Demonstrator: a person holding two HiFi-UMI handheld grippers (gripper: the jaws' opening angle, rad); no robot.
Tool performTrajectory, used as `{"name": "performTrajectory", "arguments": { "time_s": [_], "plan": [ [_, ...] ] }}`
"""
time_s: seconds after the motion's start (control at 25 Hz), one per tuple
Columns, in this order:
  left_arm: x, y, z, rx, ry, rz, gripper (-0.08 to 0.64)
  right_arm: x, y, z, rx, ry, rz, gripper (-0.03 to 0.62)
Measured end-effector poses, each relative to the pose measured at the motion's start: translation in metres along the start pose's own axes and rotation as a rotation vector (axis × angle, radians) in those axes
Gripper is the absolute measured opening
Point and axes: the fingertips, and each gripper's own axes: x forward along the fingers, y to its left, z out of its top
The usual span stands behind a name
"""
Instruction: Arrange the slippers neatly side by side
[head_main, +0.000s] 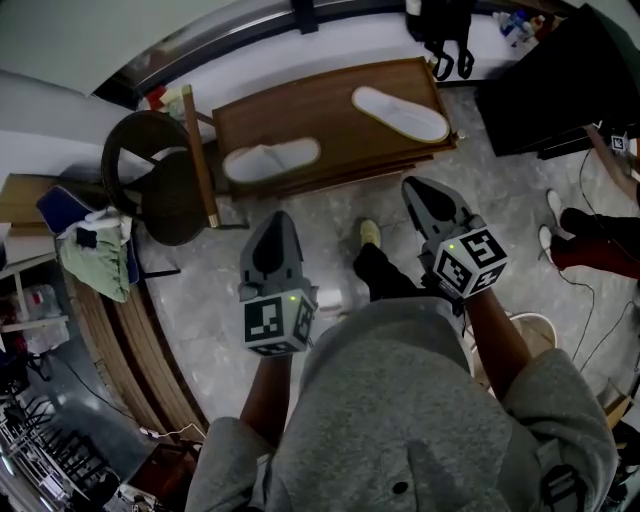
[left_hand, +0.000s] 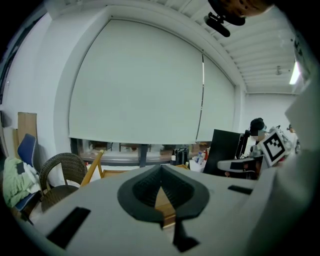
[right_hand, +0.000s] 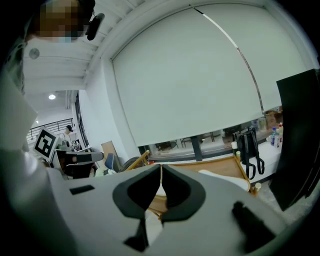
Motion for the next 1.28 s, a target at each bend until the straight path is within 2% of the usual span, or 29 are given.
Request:
{"name": "performTrajectory", "arguments": {
  "time_s": [0.48, 0.8, 1.28],
  "plan": [
    [0.049, -0.009, 0.033, 0.007, -0.008, 0.048, 0.014, 0.027, -0.042, 0.026, 0.006, -0.004, 0.049, 0.031],
    [0.082, -0.015, 0.042, 0.013, 0.002, 0.063, 0.014, 0.045, -0.074, 0.040, 0.026, -0.003, 0.057, 0.031],
    [0.092, -0.007, 0.048, 0.025, 0.007, 0.122, 0.015, 0.058, -0.093, 0.038, 0.056, 0.020, 0.059, 0.031]
  ]
}}
